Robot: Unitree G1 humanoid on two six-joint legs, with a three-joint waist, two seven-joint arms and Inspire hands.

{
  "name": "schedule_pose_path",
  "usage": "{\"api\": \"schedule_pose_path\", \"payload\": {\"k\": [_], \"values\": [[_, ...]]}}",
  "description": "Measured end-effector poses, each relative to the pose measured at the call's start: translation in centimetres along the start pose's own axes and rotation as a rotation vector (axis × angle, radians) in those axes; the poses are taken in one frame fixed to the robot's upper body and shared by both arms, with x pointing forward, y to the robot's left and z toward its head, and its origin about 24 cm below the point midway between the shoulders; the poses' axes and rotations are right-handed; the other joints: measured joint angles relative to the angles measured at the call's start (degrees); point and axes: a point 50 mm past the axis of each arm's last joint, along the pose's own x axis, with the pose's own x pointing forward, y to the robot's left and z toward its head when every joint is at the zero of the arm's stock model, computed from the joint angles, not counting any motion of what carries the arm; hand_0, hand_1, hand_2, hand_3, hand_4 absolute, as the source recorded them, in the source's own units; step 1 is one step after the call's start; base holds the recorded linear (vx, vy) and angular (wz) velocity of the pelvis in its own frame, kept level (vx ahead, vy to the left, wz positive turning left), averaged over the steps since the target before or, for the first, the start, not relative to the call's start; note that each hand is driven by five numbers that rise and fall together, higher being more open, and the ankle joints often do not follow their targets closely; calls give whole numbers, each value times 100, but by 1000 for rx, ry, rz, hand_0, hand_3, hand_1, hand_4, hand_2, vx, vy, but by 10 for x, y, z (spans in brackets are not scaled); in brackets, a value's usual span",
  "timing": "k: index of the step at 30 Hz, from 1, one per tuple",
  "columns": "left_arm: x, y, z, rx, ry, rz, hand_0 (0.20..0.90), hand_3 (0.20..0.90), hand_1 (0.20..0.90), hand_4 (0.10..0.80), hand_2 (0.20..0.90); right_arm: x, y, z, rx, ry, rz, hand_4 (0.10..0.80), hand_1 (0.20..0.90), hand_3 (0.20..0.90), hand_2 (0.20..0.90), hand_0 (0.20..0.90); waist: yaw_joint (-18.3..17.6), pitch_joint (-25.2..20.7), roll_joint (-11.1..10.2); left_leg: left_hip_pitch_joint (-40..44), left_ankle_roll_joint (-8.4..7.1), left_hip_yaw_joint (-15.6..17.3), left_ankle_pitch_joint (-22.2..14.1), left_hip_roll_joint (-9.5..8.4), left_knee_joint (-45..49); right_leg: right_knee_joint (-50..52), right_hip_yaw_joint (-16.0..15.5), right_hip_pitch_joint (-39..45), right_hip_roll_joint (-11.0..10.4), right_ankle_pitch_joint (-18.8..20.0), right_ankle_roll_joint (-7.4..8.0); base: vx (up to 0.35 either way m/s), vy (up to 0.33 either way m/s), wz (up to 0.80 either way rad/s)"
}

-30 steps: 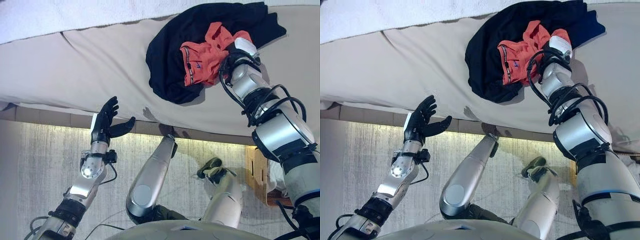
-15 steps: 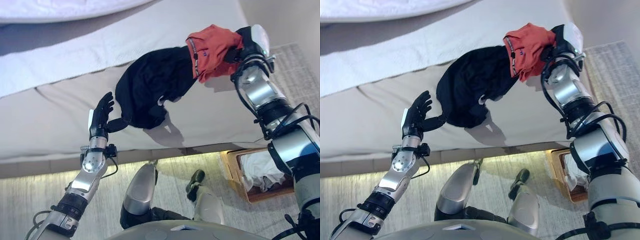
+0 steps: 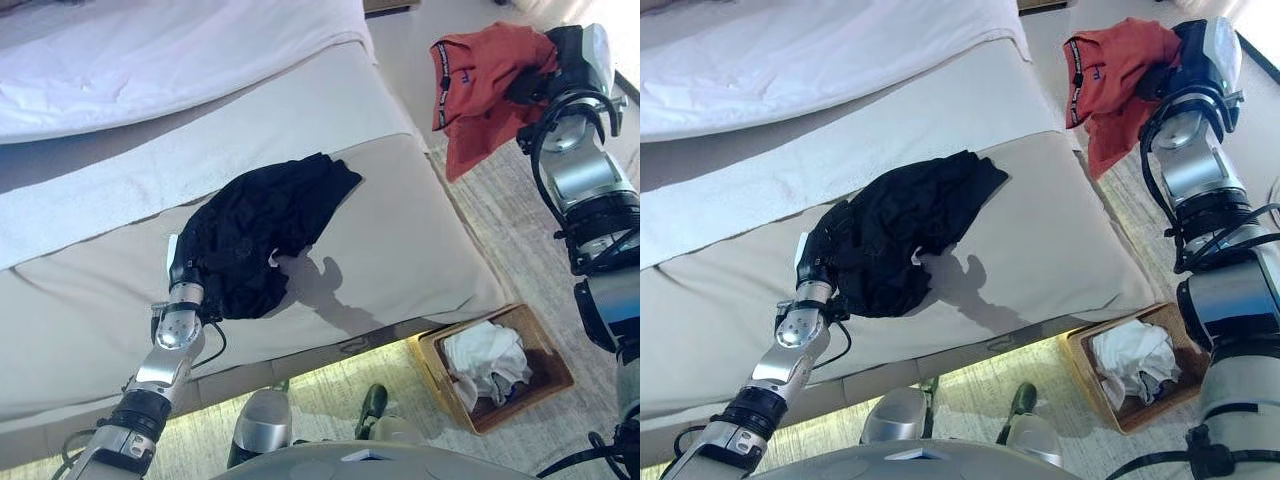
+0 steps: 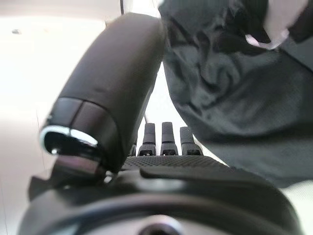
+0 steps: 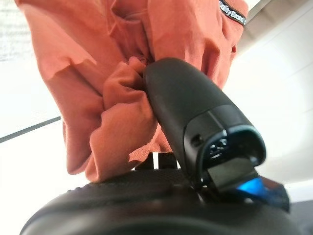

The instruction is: Pick up the clothes from the bed and place them into the basket

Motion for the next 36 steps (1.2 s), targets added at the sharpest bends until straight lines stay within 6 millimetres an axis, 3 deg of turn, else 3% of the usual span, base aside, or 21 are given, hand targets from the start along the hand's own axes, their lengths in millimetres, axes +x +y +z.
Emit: {"api": "schedule_pose_path", "payload": {"k": [3,9,14,22,28,36], "values": [[0,-3,-1,-3,3,-18,900,900,900,800,900,-10,7,-18,28,28,32,100,300,200,300,300,-120,-70,-10,87,0,126,0,25,-89,0,140,-32,34,0,0,12,21,-23],[0,-4,-2,-8,12,-16,900,900,900,800,900,-54,39,-101,-54,233,213,100,300,200,300,300,-492,-121,-10,266,1,414,0,33,-208,0,456,-70,53,0,0,5,-31,-25],[-2,-7,-7,-8,54,-30,900,900,900,800,900,-87,54,-153,-83,422,295,100,300,200,300,300,-721,-168,-6,291,0,615,-1,99,-212,0,636,-160,127,0,1,21,-39,-22],[-8,-13,-16,-24,98,-67,900,900,900,800,900,-135,77,-197,-95,591,398,100,300,200,300,300,-904,-361,156,296,-28,710,17,244,-215,-2,761,-214,252,-1,1,21,-62,-9],[-13,-13,-22,-22,124,-70,900,900,900,800,900,-146,71,-220,-137,691,390,100,300,200,300,300,-873,-525,366,231,-59,700,39,245,-216,-3,758,-270,248,1,-1,-8,-67,2],[-15,-17,-26,-13,146,-111,900,900,900,800,900,-154,64,-237,-163,779,387,100,300,200,300,300,-837,-582,442,153,-54,704,47,225,-214,-3,756,-352,217,5,-6,-1,-22,1]]}}
